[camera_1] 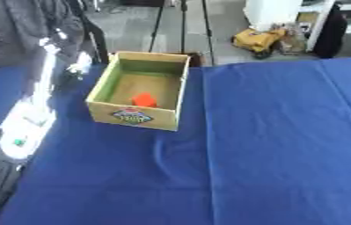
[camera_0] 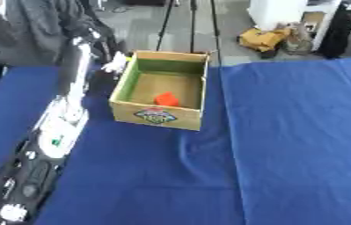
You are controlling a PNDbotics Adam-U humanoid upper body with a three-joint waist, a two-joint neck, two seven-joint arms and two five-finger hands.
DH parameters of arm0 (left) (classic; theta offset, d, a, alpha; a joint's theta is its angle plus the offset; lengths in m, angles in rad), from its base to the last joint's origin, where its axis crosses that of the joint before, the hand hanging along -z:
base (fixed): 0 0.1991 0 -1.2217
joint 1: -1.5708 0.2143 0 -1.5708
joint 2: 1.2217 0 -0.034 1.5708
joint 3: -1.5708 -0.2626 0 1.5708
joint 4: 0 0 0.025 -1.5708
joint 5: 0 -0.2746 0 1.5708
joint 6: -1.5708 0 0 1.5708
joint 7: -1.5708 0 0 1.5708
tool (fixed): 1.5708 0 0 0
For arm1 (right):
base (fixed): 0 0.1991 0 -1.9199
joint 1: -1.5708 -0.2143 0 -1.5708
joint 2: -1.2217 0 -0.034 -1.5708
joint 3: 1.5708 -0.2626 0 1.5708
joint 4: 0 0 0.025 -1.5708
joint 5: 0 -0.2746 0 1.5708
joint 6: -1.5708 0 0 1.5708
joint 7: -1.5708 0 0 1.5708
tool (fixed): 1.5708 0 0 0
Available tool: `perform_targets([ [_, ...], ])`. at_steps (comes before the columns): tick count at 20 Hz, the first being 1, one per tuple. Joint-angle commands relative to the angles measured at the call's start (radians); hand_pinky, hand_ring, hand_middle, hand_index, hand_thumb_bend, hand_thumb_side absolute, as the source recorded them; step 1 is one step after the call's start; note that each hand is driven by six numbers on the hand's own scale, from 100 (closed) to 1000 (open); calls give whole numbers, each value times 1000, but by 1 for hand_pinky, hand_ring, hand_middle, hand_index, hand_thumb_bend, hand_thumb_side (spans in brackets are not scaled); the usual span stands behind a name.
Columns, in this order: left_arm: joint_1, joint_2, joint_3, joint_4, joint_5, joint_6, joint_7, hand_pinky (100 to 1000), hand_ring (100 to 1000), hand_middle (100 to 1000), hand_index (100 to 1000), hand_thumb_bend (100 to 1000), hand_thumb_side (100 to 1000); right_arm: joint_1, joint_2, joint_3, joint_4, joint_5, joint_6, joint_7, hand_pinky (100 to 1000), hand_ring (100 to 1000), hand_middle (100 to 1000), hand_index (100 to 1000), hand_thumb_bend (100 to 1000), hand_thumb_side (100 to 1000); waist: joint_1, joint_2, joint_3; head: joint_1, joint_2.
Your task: Pick up objects on the table and place them in the box.
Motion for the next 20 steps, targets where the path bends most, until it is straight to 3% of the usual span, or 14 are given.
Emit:
perform_targets([
  [1,57,25,57,-117,114,9,6,539,694,660,777,194,902,-6,-21,5,-20,10,1,13,550,866,558,490,100,670,-2,-14,7,-15,-1],
  [3,110,17,83,-138,145,20,14,530,685,647,774,140,940,-7,-22,11,-20,11,1,20,550,867,558,489,100,674,0,-15,14,-22,1],
  [10,239,-17,130,-147,210,45,-1,515,679,635,768,100,947,-7,-17,30,-20,22,12,39,550,870,558,487,100,678,1,-17,30,-35,5],
  [20,303,-42,148,-141,192,53,-42,511,676,632,762,100,934,-10,-15,42,-20,28,17,50,549,872,557,487,100,681,2,-17,38,-38,10],
])
